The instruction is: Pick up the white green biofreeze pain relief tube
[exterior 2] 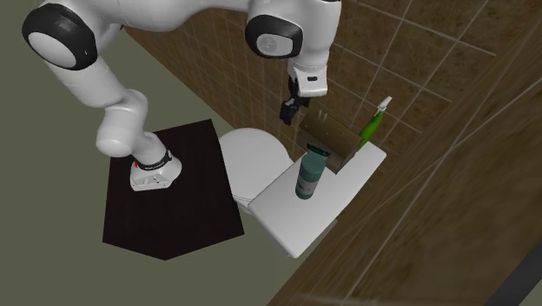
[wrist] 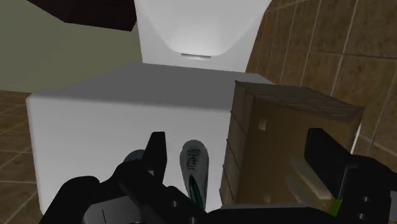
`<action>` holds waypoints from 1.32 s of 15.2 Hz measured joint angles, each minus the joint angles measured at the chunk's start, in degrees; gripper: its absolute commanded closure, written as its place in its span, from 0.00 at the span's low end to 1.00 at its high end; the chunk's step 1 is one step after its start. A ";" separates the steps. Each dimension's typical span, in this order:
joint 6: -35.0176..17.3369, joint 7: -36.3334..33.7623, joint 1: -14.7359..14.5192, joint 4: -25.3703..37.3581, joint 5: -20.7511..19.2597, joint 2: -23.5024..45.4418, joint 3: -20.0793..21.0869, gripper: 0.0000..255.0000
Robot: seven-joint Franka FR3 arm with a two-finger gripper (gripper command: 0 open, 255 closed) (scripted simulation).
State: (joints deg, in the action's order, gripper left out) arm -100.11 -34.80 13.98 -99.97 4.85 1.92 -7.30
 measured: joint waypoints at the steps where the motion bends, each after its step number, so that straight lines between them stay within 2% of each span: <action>1: -0.36 -1.52 0.55 0.47 0.30 0.95 -0.56 0.00; 5: -0.83 -7.28 2.86 5.68 2.07 7.17 -2.86 0.00; 13: -5.91 -8.13 3.43 2.50 2.83 9.25 -3.40 0.00; 14: -6.22 -8.08 3.44 2.25 2.85 9.32 -3.41 1.00; 20: -6.48 -8.04 3.45 2.04 2.87 9.30 -3.41 1.00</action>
State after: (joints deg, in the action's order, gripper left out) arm -106.59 -42.83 17.43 -97.93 7.72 11.21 -10.71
